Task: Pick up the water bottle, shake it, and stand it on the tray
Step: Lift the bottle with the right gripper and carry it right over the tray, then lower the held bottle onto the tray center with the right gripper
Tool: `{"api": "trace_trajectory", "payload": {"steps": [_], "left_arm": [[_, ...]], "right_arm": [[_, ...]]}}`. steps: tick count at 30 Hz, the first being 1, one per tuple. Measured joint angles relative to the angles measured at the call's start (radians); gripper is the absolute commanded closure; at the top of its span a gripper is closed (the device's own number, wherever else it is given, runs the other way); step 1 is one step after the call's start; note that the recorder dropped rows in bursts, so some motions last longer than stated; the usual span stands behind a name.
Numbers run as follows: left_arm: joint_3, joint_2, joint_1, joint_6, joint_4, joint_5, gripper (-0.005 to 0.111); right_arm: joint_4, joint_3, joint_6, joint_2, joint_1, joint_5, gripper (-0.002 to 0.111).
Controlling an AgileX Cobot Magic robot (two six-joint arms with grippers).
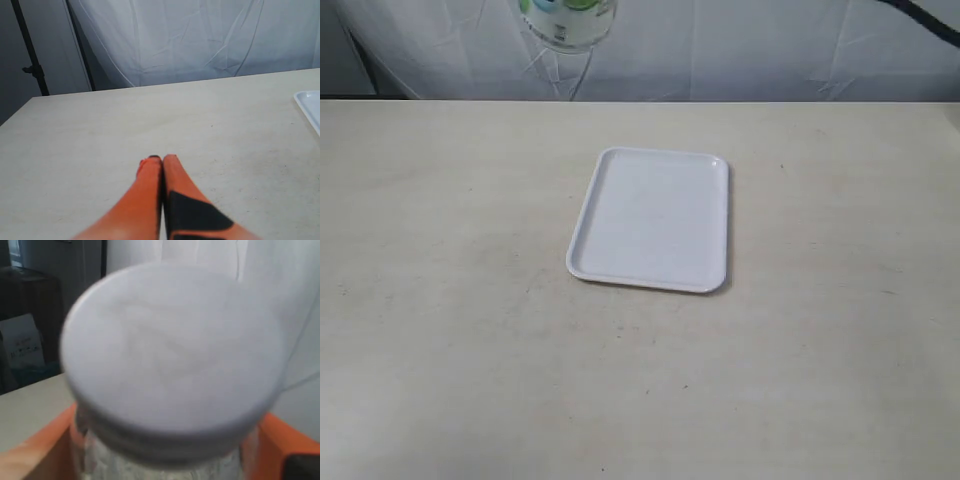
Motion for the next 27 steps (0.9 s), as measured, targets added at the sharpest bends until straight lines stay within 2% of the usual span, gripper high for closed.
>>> {"api": "trace_trajectory", "payload": {"steps": [5,10,13,17,19,21,24,27], "left_arm": [[0.000,0.000,0.000,0.000,0.000,0.000,0.107],[0.000,0.000,0.000,0.000,0.000,0.000,0.107],[0.000,0.000,0.000,0.000,0.000,0.000,0.107],[0.000,0.000,0.000,0.000,0.000,0.000,0.107],[0.000,0.000,0.000,0.000,0.000,0.000,0.107],[0.000,0.000,0.000,0.000,0.000,0.000,0.107],[0.000,0.000,0.000,0.000,0.000,0.000,0.107],[0.000,0.000,0.000,0.000,0.000,0.000,0.107]], "right_arm": [[-0.006,0.083,0.002,0.074,0.000,0.080,0.109],[0.073,0.161,0.002,0.224,0.000,0.113,0.109],[0.138,0.168,0.002,0.244,0.000,0.021,0.109],[0.189,0.163,0.002,0.241,0.017,-0.211,0.109],[0.196,0.155,-0.005,0.238,0.024,-0.244,0.109],[0.201,0.136,-0.015,0.235,0.010,-0.163,0.109],[0.140,0.113,-0.002,0.235,-0.065,0.075,0.109],[0.037,0.112,0.110,0.234,-0.151,0.299,0.109]]}}
